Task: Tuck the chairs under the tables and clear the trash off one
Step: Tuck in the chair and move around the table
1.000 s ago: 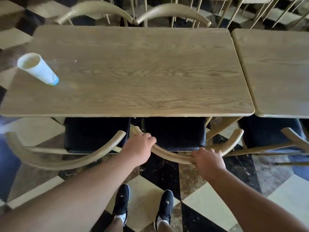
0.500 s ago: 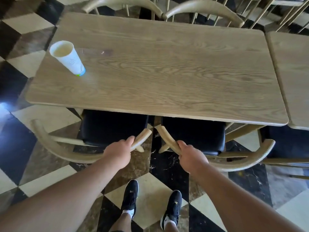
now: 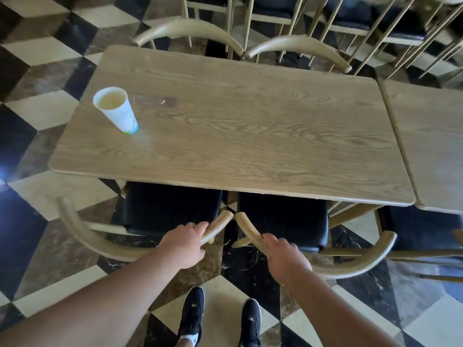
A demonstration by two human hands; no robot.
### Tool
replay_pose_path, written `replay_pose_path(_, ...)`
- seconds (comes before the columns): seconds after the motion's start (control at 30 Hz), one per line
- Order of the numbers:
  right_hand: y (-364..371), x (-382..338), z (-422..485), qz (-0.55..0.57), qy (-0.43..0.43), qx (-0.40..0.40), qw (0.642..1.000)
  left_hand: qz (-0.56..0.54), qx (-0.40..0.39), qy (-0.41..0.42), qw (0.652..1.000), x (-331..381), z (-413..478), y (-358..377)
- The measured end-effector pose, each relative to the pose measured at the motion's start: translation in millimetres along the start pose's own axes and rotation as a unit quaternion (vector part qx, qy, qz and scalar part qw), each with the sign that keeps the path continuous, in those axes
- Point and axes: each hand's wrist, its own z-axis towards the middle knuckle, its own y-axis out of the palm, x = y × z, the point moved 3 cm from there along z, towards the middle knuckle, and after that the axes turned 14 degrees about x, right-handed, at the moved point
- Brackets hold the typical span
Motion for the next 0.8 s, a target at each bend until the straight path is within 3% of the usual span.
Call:
replay_pose_path(0.17, -54, -15, -9, -0.009, -0.084, 0.082, 0.993, -0.011, 0.057, -0.001, 0.998, 3, -14, -57)
replay_pose_path(0.3, -122, -39, -6, 0.019, -0.161, 0.139, 0.977, -0.087, 0.125, -0.075, 0.986, -3, -45, -123)
replay_pose_path(0.4, -164, -72, -5, 0.032, -0.22, 0.153, 0.963, -0.078, 0.183, -0.127, 0.972, -15, -75, -163)
replay_pose_path(0.67, -203, -201, -46, -0.004, -0.389, 0.175, 0.905, -0.067, 0.273, -0.25, 0.926, -57, -199, -242)
replay_pose_path(0.8, -241, -285, -89, -0.005, -0.456, 0.215, 0.864, -0.05, 0.359, -0.298, 0.883, -102, -279, -293)
